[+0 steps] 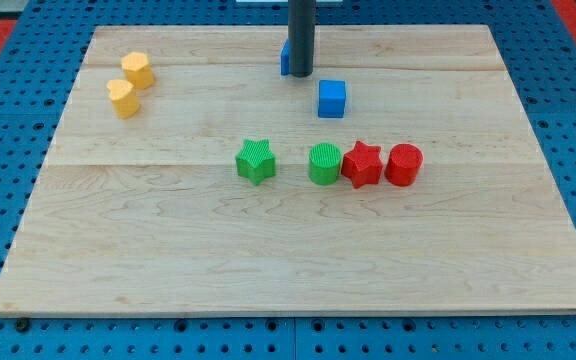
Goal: Push the blue triangle closer to the yellow hexagon
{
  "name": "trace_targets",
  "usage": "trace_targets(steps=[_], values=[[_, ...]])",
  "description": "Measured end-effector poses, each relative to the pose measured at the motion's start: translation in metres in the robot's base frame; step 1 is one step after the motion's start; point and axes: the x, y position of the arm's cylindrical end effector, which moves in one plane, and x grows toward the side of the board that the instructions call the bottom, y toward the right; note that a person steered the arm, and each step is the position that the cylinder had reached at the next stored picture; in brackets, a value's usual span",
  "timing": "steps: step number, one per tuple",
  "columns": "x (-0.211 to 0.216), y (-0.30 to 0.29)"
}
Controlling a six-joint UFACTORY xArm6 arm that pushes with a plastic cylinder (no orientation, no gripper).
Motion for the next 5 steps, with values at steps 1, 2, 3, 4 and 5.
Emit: trace_targets(steps=[1, 2, 3, 4, 5], values=[[0.001, 0.031], [-0.008, 0.01], [-0.027, -0.039], [-0.032, -0.05], [-0.024, 0.0]])
